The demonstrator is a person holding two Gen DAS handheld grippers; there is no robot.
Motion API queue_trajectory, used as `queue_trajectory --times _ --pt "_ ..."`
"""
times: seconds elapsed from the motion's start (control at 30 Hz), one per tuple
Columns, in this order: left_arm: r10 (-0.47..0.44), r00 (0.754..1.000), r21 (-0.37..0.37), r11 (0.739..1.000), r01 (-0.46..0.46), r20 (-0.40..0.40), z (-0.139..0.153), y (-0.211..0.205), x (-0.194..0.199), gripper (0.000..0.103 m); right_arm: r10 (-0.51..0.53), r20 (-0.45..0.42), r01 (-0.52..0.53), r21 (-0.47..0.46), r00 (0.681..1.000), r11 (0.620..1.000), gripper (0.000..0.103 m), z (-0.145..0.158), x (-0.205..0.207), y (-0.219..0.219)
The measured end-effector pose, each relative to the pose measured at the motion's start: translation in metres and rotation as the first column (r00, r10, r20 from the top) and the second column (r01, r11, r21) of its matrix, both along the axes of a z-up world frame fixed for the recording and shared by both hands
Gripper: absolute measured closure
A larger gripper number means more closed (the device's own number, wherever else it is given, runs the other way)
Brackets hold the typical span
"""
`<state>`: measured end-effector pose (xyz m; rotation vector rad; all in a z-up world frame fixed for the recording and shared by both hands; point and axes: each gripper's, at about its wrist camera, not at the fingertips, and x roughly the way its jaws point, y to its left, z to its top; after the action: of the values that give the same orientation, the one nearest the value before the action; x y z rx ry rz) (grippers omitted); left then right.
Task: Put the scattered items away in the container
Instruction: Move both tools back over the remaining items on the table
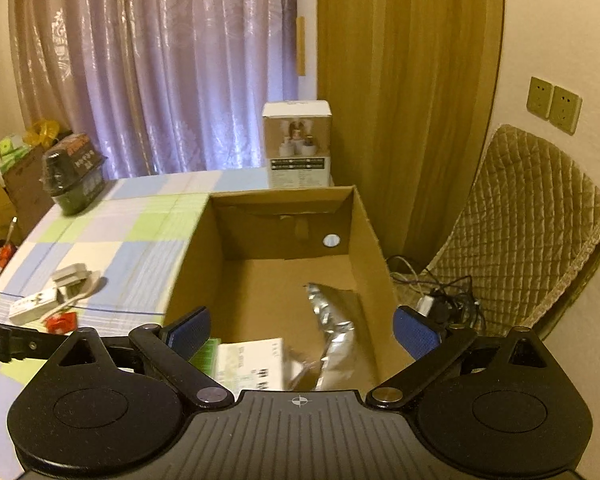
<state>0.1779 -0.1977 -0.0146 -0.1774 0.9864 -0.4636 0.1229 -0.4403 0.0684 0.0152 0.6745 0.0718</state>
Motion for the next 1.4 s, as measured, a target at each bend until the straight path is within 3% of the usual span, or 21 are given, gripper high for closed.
queue_trajectory --times 0.43,0.97,1.4 --pt "0.053 0.998 0.097 0.994 -0.056 0.030 0.014 0.081 -0.040 0.015 0.144 0.019 -0.145 0.044 0.989 0.988 0.001 0.015 -0.031 0.088" --pt "0.145 0.989 0.185 0.972 -0.147 0.024 0.011 0.194 -0.082 0.008 0.316 -0.033 -0.313 0.072 0.948 0.947 0.001 -0.006 -0.057 0.189" --pt "0.096 0.994 0.224 0.969 -0.106 0.053 0.010 0.222 -0.073 0.008 0.378 -0.098 -0.374 0.059 0.921 0.926 0.001 -0.027 -0.055 0.225"
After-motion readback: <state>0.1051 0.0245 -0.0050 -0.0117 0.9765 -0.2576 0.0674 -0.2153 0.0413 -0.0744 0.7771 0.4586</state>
